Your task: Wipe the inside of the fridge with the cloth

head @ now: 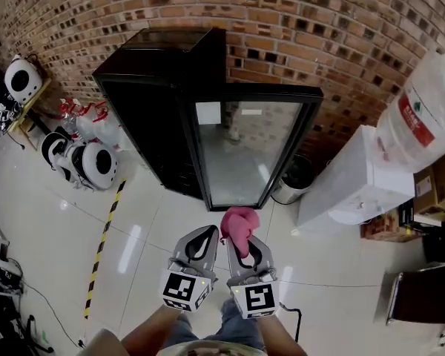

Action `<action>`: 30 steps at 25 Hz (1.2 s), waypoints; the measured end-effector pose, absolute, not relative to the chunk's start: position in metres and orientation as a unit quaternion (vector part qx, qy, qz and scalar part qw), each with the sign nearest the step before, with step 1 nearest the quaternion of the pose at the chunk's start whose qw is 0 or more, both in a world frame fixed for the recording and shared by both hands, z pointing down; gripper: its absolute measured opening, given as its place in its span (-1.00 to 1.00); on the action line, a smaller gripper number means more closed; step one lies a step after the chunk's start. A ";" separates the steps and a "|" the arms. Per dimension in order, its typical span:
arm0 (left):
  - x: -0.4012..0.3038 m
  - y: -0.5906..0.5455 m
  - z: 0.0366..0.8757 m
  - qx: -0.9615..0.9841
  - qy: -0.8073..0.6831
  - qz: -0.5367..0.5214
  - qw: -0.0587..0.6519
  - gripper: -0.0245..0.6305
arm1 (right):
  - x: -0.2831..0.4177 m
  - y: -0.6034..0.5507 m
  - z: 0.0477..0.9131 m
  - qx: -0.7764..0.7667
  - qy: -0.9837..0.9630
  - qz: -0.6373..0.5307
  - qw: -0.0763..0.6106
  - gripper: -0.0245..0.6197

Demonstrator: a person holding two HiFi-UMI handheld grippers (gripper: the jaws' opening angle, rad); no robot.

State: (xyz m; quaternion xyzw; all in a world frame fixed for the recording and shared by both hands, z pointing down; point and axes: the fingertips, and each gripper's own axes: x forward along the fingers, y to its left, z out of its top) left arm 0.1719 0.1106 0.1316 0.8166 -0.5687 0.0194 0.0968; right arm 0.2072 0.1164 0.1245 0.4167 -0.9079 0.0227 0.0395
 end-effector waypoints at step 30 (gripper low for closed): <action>0.034 0.379 0.041 0.872 -0.486 -0.009 0.057 -0.90 | 0.075 0.392 0.045 0.514 -0.856 0.026 0.042 -0.73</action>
